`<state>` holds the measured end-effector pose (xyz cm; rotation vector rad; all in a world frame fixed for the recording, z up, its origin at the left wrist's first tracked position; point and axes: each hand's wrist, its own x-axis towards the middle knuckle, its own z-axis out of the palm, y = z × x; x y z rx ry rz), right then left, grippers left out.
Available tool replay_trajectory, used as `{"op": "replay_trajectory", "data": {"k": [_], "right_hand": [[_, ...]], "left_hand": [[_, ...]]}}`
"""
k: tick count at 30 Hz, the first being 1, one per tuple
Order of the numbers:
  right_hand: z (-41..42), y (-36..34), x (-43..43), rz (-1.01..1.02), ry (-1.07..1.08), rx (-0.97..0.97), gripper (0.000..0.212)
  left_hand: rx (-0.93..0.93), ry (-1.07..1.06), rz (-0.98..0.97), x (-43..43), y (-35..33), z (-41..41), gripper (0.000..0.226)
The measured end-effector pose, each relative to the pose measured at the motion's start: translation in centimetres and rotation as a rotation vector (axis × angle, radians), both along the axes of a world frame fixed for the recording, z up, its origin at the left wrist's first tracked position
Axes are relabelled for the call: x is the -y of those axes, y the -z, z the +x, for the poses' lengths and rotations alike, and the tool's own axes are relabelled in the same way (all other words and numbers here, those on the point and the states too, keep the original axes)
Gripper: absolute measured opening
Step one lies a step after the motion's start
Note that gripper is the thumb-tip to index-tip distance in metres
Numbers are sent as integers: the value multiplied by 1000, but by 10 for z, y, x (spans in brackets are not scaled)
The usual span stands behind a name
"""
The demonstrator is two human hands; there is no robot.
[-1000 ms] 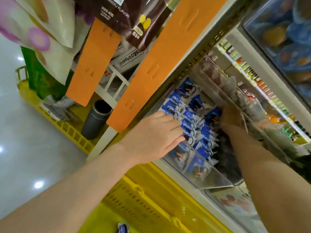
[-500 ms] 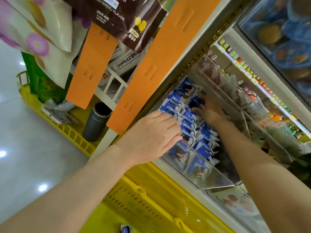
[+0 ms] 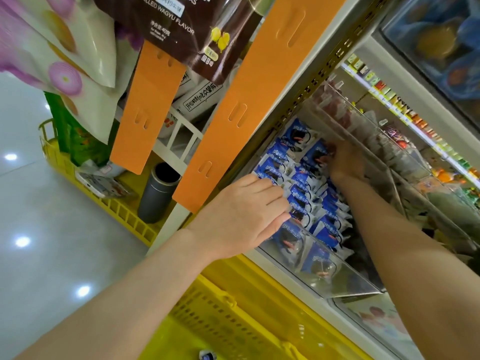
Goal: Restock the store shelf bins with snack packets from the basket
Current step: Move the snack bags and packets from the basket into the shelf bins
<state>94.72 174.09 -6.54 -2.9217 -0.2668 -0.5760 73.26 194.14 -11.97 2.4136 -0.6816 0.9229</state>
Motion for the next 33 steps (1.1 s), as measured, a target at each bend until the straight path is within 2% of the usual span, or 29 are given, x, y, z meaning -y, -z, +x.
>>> {"op": "replay_trajectory", "data": {"k": [7, 10, 12, 15, 17, 20, 23, 27, 30, 33], "right_hand": [[-42, -17, -15, 4, -28, -225, 41], [-89, -23, -13, 35, -140, -192, 34], [-128, -22, -8, 122, -212, -195, 40], [-186, -14, 6, 213, -276, -271, 46], [-217, -5, 20, 175, -297, -324, 48], [-249, 4, 39, 38, -341, -278, 44], [-274, 9, 48, 48, -356, -191, 42], [-315, 32, 62, 80, -408, -78, 41], [-344, 64, 71, 189, -421, -123, 37], [-363, 111, 75, 188, -419, -254, 37]], "left_hand": [[-77, -37, 38, 0, -7, -8, 30], [-179, -59, 90, 1, -12, -16, 38], [-205, -98, 130, 5, -14, -23, 41], [-188, -168, 122, 17, -16, -37, 33], [-236, -190, 95, 25, -16, -49, 34], [-303, -208, 77, 39, -16, -67, 41], [-317, -223, 38, 48, -13, -92, 42], [-346, -297, -65, 53, 21, -129, 36], [-469, -350, -88, 49, 59, -147, 22], [-617, -437, -48, 36, 94, -160, 28]]}}
